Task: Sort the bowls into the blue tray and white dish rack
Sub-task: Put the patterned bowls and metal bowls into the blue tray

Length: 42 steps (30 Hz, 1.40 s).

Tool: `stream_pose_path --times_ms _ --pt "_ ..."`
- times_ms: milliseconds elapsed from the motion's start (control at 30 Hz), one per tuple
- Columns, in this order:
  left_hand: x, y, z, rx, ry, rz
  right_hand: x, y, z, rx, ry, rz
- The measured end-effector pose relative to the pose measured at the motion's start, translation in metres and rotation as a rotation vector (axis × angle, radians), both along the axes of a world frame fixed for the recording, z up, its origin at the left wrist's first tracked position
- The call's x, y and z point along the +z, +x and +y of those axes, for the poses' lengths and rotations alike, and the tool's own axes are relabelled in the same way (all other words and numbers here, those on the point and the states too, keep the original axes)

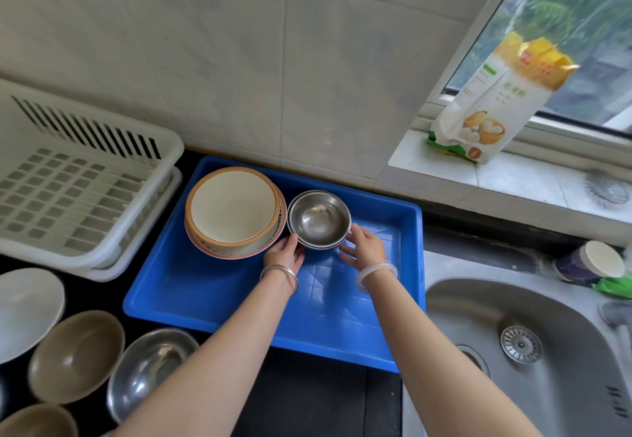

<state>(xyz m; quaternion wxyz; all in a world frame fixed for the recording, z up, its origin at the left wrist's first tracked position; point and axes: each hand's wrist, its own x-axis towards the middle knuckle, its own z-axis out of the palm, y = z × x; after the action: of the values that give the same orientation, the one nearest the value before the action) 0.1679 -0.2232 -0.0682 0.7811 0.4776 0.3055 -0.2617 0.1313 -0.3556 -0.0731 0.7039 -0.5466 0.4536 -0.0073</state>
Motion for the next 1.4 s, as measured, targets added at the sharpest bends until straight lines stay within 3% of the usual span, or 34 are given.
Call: stream_pose_path --times_ms 200,500,633,767,967,1133,1400 --pt "0.013 -0.036 0.036 -0.168 0.162 -0.104 0.03 -0.044 0.018 0.084 -0.162 0.005" --pt "0.048 -0.119 0.132 -0.257 0.561 -0.362 0.054 -0.116 0.113 0.46 -0.209 -0.044" --pt "0.047 -0.161 0.182 -0.162 0.689 -0.331 0.035 -0.128 0.159 0.638 -0.178 0.047" --pt "0.037 -0.202 0.229 -0.019 0.8 -0.278 0.013 -0.129 0.198 0.802 -0.287 0.112" --pt "0.017 -0.241 0.268 0.191 1.099 -0.207 -0.004 -0.105 0.235 0.849 -0.351 0.147" --pt "0.001 -0.254 0.28 0.34 0.96 -0.066 -0.007 -0.093 0.242 0.728 -0.213 0.154" --pt "-0.014 -0.256 0.291 0.383 0.762 -0.015 0.016 -0.112 0.233 0.617 -0.297 0.039"
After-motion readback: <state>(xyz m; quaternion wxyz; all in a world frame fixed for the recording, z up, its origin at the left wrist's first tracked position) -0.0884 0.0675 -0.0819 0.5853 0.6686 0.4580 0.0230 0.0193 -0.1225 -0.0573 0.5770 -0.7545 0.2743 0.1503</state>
